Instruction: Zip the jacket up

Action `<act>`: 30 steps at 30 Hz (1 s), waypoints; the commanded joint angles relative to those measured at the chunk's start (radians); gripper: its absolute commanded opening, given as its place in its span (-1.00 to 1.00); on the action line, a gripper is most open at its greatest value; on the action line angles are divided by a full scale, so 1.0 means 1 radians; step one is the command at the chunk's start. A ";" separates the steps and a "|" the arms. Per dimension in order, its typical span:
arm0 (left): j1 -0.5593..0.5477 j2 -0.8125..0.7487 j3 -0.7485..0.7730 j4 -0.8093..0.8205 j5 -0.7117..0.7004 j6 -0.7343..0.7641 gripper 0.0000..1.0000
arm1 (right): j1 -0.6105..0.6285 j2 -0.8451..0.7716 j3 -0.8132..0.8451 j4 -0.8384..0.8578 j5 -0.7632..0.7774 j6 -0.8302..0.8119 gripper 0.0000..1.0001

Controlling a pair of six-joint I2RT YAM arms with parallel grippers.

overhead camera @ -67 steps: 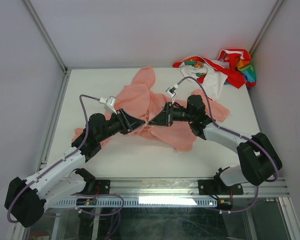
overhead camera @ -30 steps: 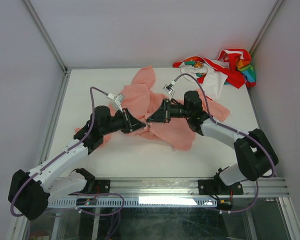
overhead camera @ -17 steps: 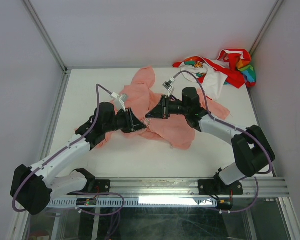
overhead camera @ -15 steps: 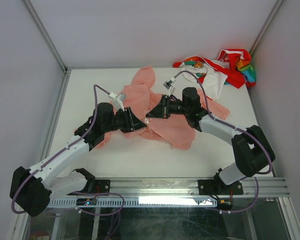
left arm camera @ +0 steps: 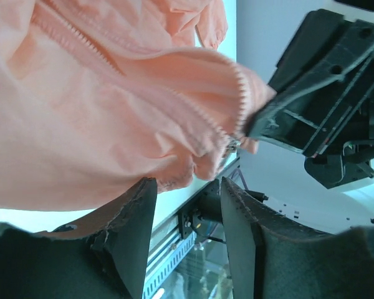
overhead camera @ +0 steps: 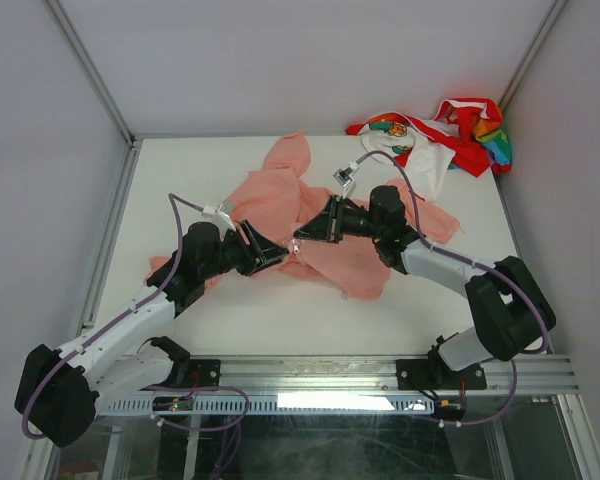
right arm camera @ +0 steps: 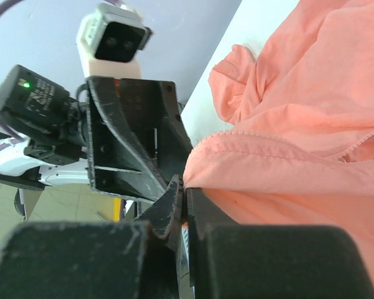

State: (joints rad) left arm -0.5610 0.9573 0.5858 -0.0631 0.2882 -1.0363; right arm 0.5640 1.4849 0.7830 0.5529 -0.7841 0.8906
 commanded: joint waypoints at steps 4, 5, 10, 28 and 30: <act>0.010 -0.023 -0.101 0.259 0.018 -0.176 -0.04 | 0.010 -0.046 -0.015 0.144 0.010 0.055 -1.00; 0.010 -0.022 -0.120 0.292 0.020 -0.191 -0.03 | 0.012 -0.042 -0.016 0.147 0.007 0.059 -1.00; 0.010 -0.022 -0.170 0.426 0.016 -0.234 -0.04 | 0.016 -0.036 -0.019 0.162 -0.001 0.067 -1.00; 0.012 0.017 -0.220 0.638 0.012 -0.275 -0.55 | 0.026 -0.020 -0.031 0.212 -0.005 0.104 -1.00; 0.013 0.006 -0.226 0.635 0.010 -0.274 -0.70 | 0.027 -0.020 -0.028 0.213 -0.001 0.105 -1.00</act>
State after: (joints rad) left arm -0.5610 0.9775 0.3721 0.4816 0.2905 -1.3060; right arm 0.5831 1.4788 0.7494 0.6888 -0.7822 0.9825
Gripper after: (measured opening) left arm 0.200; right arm 0.015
